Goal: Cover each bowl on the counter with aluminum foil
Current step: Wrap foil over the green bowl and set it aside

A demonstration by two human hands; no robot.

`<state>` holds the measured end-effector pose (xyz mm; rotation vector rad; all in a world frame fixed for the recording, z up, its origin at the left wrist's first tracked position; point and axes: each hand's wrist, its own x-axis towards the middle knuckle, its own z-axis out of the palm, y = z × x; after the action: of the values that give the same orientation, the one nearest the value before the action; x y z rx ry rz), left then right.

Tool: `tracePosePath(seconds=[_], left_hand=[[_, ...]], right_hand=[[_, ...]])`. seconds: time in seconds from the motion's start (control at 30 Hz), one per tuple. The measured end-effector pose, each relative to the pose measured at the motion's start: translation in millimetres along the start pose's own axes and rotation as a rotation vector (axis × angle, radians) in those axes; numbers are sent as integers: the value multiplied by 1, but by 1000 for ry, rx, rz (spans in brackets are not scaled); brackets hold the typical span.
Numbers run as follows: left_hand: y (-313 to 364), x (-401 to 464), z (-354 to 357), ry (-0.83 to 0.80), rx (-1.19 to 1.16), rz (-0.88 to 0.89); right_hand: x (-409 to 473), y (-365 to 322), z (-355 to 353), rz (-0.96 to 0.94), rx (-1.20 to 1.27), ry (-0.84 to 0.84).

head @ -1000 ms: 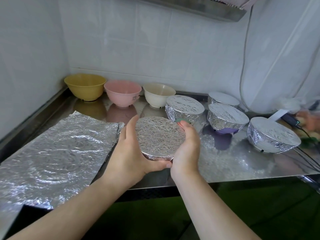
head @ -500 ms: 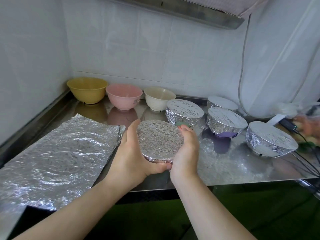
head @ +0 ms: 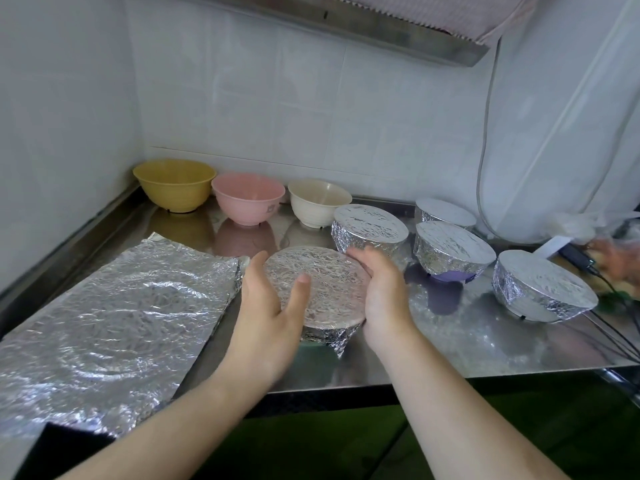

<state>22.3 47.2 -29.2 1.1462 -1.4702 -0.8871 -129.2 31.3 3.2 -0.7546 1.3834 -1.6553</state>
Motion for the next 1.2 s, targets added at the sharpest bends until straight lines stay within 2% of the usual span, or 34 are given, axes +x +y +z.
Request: tracePosePath(seconds=[0.1, 0.2, 0.3, 0.43, 0.53, 0.67, 0.8, 1.1, 1.2], left_hand=[[-1, 1, -1, 91, -136, -110], [-2, 6, -5, 150, -238, -171], [3, 11, -11, 224, -299, -187], [1, 16, -19, 254, -313, -247], [3, 14, -17, 204, -363, -293], [9, 1, -10, 113, -271, -208], [5, 3, -4, 117, -201, -139], [14, 7, -14, 213, -190, -60], [11, 2, -12, 168, -160, -12]], right_hand=[[-10, 9, 3, 86, 86, 30], [-18, 25, 8, 76, 121, 86], [-22, 34, 4, 41, 72, 70], [-16, 21, -9, -16, 4, 74], [-9, 9, -10, -47, 6, -13], [-5, 3, -8, 49, 5, -122], [-10, 10, -4, 95, 68, -76], [-7, 13, -16, 29, 67, -54], [-3, 7, -17, 10, 50, -65]])
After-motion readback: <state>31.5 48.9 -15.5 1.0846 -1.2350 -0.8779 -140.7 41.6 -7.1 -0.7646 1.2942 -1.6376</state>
